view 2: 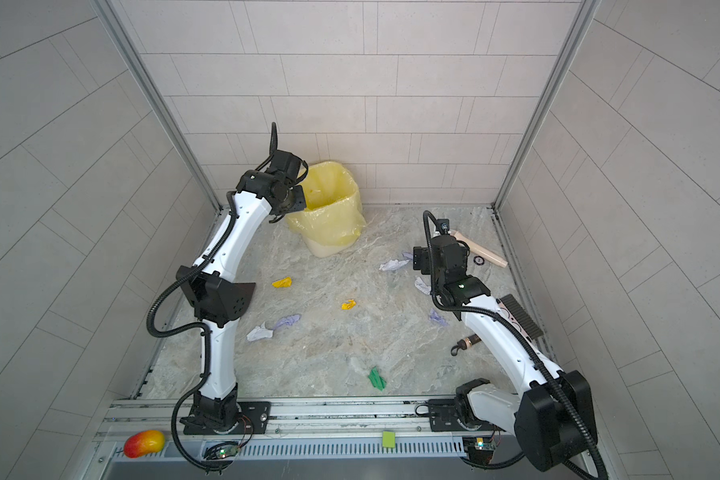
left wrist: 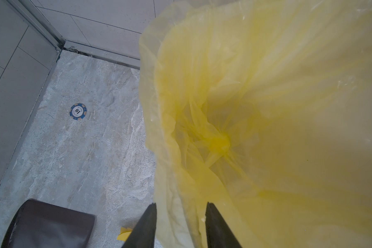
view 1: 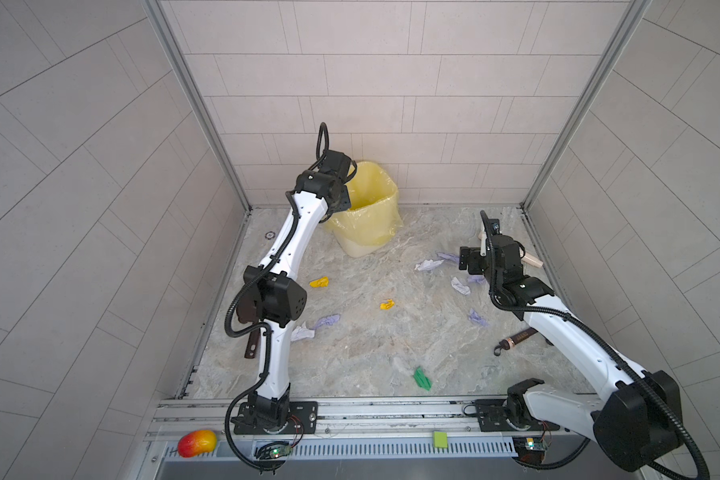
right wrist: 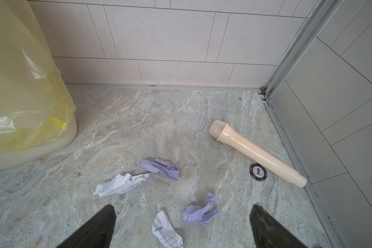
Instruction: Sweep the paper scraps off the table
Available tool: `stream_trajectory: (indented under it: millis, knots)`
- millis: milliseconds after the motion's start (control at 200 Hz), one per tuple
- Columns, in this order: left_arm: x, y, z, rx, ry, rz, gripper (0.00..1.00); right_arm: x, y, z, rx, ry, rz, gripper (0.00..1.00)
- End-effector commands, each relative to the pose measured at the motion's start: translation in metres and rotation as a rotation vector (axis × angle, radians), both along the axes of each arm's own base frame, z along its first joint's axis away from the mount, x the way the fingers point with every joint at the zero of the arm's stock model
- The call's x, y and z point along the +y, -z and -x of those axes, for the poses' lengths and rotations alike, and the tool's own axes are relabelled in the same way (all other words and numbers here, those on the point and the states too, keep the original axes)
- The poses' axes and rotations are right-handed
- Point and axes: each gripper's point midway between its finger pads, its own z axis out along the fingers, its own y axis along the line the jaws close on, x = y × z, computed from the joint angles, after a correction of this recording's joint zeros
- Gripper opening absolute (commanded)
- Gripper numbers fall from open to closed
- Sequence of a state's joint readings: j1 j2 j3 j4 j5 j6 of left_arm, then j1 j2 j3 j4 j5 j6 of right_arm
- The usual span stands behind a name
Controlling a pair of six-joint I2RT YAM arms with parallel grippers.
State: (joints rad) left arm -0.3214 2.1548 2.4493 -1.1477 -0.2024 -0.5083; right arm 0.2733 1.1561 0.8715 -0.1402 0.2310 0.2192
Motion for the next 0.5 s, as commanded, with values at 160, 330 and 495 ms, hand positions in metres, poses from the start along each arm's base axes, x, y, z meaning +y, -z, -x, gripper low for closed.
stream_trajectory:
  millis: [160, 330, 495]
  knots:
    - [0.001, 0.0064, -0.0027, 0.018, -0.024, -0.011, 0.3, 0.0019, -0.0062, -0.001, -0.012, 0.009, -0.001, 0.99]
    - [0.0009, 0.007, -0.0057, 0.013, -0.024, -0.015, 0.27, 0.0019, -0.0064, -0.0013, -0.011, 0.011, 0.0, 1.0]
    - [0.0012, 0.0068, -0.0075, 0.009, -0.027, -0.018, 0.26, 0.0025, -0.006, -0.0026, -0.007, 0.009, 0.005, 0.99]
